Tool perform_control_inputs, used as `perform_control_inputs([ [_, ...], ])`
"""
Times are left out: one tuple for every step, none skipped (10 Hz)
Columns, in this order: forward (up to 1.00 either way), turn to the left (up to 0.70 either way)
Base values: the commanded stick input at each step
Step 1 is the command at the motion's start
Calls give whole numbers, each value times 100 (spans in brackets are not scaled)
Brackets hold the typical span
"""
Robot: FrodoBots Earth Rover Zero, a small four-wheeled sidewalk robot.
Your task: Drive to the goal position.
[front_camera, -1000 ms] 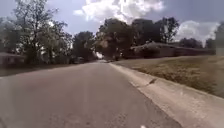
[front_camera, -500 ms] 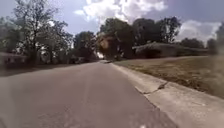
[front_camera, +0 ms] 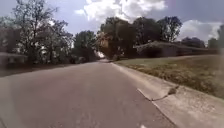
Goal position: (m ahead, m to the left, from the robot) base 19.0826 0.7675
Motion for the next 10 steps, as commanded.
perform_control_inputs([
  [70, 0],
  [70, 0],
  [70, 0],
  [70, 0],
  [70, 0],
  [70, 0],
  [70, 0],
  [70, 0],
  [70, 0],
  [70, 0],
])
